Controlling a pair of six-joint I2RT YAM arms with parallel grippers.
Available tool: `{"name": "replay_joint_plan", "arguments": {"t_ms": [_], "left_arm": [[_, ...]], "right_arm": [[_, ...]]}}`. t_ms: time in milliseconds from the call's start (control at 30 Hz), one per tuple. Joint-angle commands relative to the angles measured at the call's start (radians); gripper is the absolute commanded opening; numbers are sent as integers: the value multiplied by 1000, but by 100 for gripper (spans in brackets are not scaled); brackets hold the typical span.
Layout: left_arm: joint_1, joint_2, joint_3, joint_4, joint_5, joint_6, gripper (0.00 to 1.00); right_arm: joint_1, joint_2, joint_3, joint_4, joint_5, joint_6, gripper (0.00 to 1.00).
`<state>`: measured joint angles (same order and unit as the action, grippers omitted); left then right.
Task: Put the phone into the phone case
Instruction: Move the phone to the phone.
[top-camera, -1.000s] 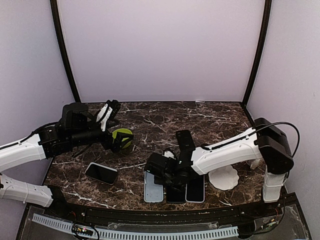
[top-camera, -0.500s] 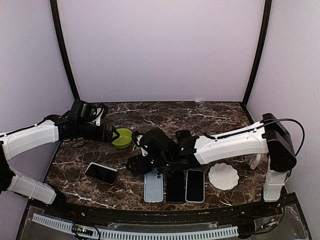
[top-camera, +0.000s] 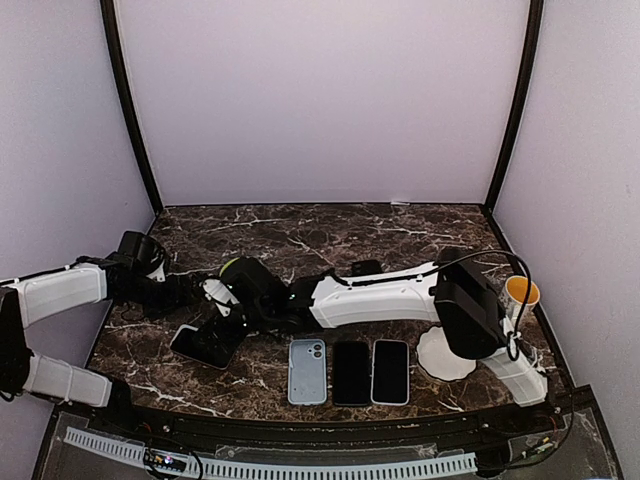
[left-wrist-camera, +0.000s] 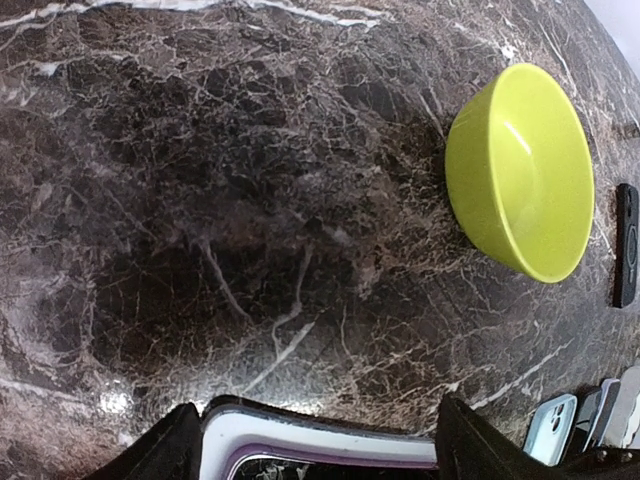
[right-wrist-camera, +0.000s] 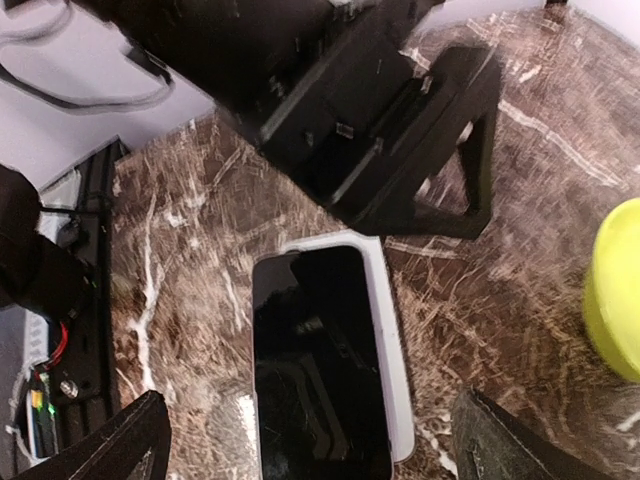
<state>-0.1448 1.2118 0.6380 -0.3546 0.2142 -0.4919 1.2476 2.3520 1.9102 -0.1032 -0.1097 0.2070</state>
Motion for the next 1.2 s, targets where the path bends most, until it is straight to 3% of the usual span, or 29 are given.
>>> {"name": "replay_joint_plan", "arguments": {"t_ms": [0, 233, 700, 933, 1167], "left_arm": [[14, 9, -16, -40, 15, -1, 80], [14, -39, -98, -66, 11, -46, 71], [11, -109, -193, -24, 13, -165, 43], [-30, -92, -229, 21, 53, -182, 35], [-144, -61, -206, 29, 9, -165, 35]], "right_arm": [[12, 50, 80, -38, -21, -20, 98], [19, 128, 104, -24, 1, -27, 98], [42, 174, 109, -36, 61, -81, 99], [50, 160, 91, -82, 106, -119, 98], [52, 54, -64, -99, 164, -133, 98]]}}
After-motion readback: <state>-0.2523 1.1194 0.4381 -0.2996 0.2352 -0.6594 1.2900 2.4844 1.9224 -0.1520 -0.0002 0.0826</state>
